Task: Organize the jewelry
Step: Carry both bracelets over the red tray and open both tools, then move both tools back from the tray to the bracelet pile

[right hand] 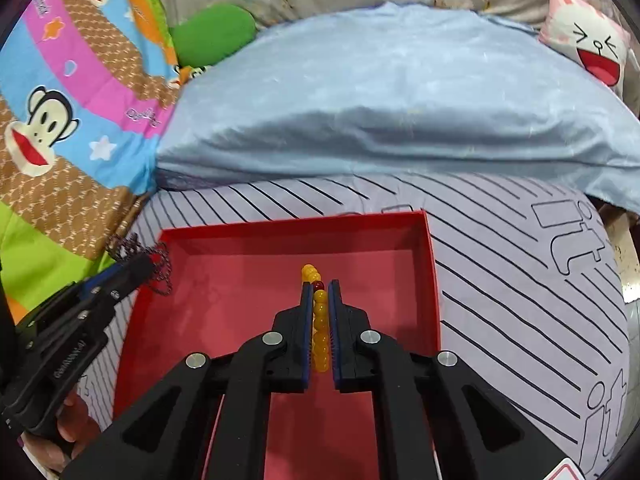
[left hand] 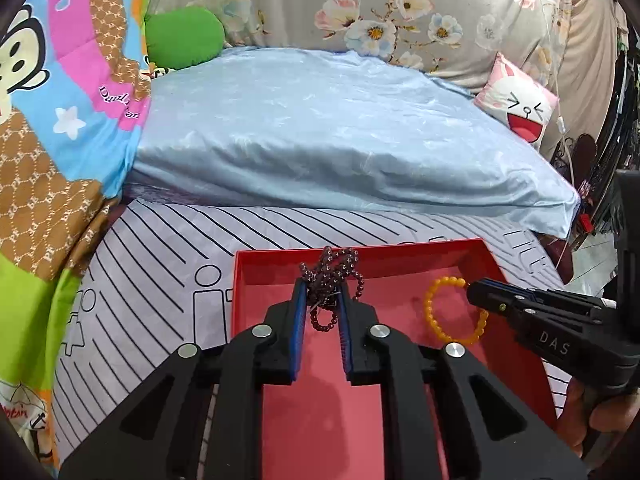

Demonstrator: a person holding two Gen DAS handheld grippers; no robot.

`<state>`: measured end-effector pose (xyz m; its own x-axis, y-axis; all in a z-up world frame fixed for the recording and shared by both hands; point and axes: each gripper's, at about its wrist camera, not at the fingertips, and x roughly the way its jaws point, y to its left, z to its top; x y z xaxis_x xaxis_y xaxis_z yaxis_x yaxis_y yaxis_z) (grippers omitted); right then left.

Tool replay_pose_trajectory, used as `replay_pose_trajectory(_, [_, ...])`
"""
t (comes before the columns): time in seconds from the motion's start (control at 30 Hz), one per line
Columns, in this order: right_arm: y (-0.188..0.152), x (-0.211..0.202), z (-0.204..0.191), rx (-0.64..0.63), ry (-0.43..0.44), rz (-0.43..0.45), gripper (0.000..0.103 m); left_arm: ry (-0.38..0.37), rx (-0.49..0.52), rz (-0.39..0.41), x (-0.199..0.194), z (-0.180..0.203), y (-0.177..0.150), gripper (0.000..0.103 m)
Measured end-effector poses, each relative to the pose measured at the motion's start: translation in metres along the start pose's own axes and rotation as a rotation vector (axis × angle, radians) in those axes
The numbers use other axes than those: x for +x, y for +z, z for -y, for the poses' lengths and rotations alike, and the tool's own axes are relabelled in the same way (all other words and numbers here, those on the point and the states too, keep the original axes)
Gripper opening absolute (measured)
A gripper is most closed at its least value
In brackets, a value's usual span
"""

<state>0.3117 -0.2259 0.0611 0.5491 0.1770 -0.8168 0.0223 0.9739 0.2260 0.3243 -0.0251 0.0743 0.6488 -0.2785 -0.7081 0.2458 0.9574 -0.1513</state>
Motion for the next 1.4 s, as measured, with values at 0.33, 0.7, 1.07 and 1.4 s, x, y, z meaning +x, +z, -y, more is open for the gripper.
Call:
replay_pose_trajectory(0.33, [-0.014,-0.021,0.010,-0.036,-0.065,0.055,0.029,0.027,-0.076,0.058,-0.016,-0.008,-0.010,0.053])
replay_pose_trajectory(0.7, [-0.053,-0.084,0.005,-0.052,-0.052,0.137,0.033,0.013,-0.083,0.148,-0.091,-0.003,-0.051,0.063])
replay_pose_trajectory(1.07, [-0.123,-0.139,-0.002,-0.072,-0.072,0.187,0.041,0.032,-0.072,0.151,-0.143,0.005,-0.120,0.063])
replay_pose_trajectory(1.4, [-0.199,-0.139,-0.015,-0.100,-0.075,0.116,0.041,0.071,-0.107,0.074,-0.153,-0.002,-0.191,0.063])
